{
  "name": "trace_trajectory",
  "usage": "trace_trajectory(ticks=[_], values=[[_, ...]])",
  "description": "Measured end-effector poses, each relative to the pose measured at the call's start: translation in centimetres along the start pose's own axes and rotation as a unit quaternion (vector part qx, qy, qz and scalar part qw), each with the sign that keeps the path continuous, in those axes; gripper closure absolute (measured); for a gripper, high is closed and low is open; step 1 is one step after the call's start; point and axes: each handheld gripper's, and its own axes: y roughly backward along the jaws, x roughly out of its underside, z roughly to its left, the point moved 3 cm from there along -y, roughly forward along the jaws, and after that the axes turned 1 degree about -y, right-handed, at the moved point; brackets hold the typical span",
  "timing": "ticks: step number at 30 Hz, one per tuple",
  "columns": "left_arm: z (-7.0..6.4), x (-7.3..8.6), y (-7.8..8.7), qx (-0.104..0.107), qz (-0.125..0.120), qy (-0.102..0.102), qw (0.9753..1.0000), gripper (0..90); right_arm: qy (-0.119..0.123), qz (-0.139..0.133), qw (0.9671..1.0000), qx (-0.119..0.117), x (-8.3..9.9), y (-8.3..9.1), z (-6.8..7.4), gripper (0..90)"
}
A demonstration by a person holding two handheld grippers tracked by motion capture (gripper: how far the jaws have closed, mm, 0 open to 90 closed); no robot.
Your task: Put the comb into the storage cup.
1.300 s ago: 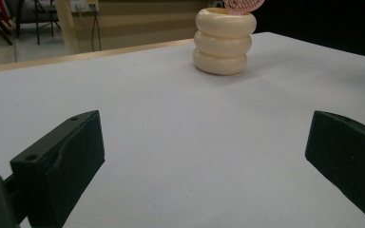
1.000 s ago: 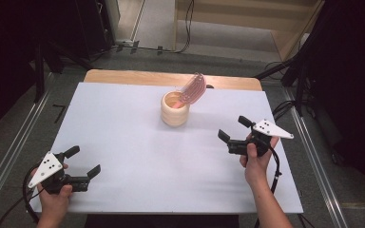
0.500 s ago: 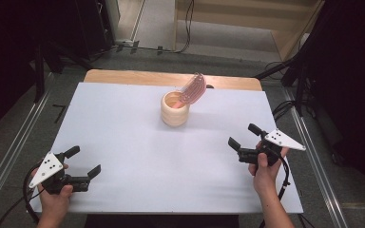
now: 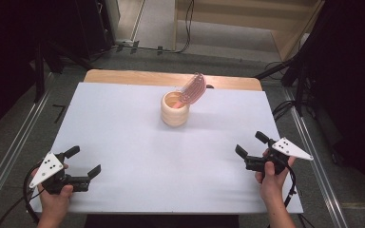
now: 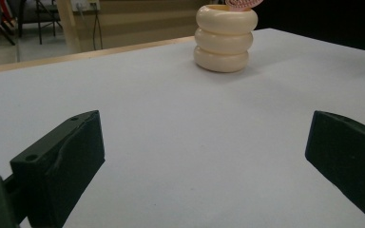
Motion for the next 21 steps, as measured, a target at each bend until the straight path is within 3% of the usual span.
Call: trace_trajectory(ticks=[21], values=[[0.0, 0.0, 0.0, 0.001, -0.001, 0.000, 1.0000, 0.0, 0.002, 0.008, 0.9998, 0.019, 2.4, 3.4, -1.7, 0.0]])
